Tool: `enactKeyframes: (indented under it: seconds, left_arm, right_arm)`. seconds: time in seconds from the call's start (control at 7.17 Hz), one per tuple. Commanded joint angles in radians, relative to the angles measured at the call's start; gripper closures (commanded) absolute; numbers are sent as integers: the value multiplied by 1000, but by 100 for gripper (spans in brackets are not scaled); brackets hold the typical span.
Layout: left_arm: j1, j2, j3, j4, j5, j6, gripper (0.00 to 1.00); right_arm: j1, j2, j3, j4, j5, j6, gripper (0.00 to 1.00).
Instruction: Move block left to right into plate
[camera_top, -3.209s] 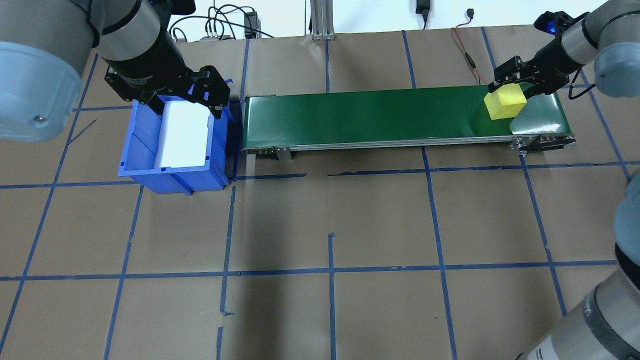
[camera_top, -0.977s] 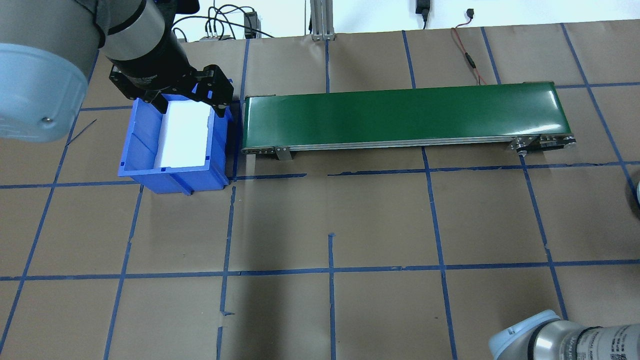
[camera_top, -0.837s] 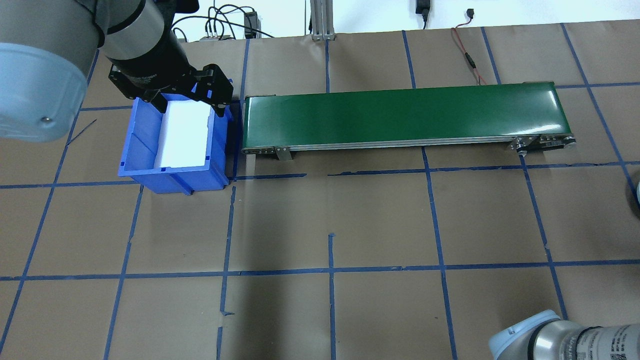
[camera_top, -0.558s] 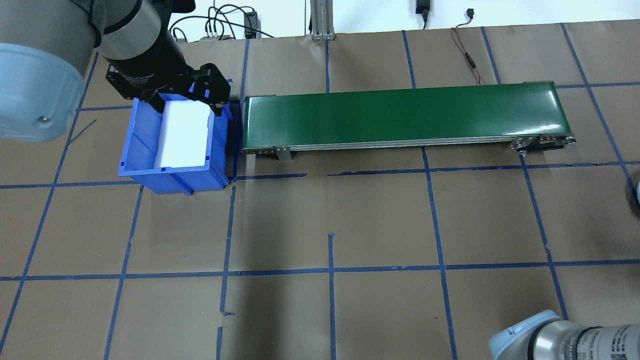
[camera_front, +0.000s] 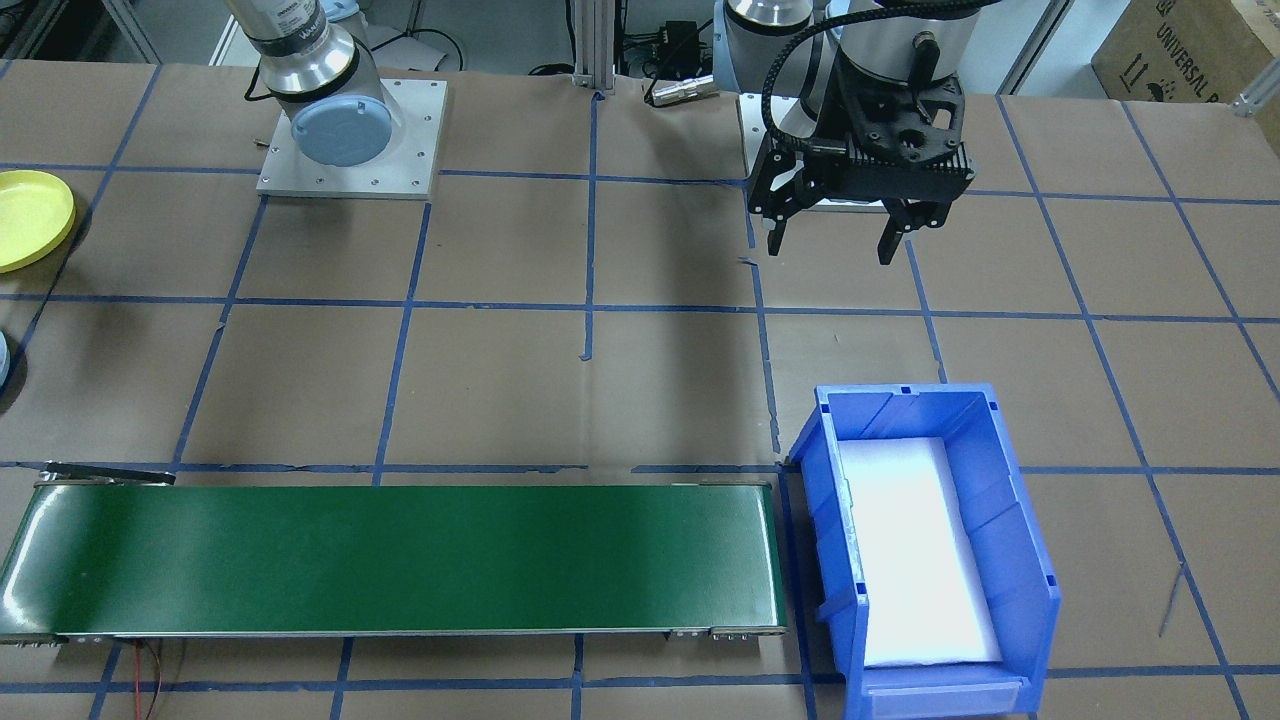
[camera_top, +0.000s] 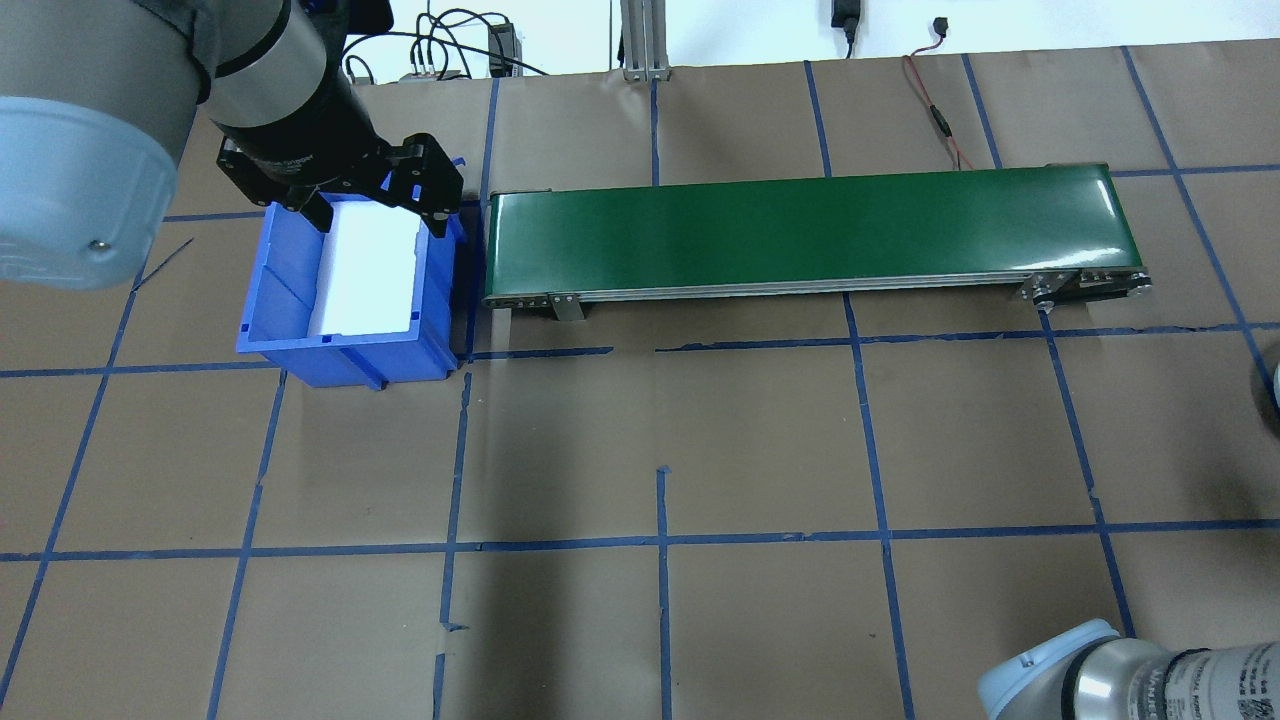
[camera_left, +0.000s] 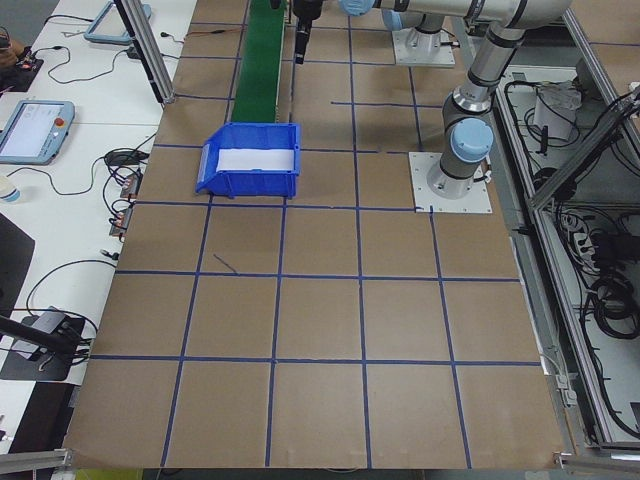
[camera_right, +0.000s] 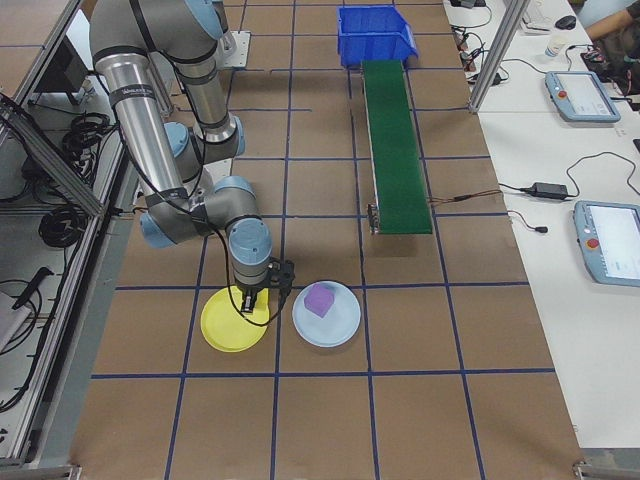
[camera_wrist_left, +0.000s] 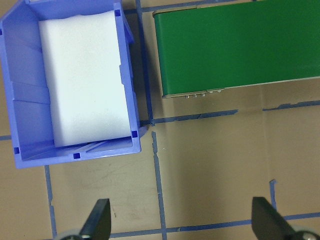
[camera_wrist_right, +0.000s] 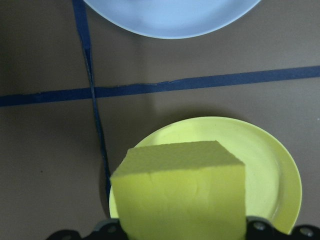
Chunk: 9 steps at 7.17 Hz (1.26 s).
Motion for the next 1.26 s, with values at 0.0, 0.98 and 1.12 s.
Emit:
enactKeyframes:
  seconds: [0.0, 0.98, 1.12]
  left_arm:
    - [3, -6, -3, 10, 1, 1, 0]
    - [4, -8, -4, 10, 1, 4, 0]
    - [4, -8, -4, 10, 1, 4, 0]
  right_arm:
    - [-3, 30, 4, -18, -2, 6, 36]
    - [90, -30, -2, 57, -59, 140, 0]
    - [220, -72, -35, 102, -60, 230, 0]
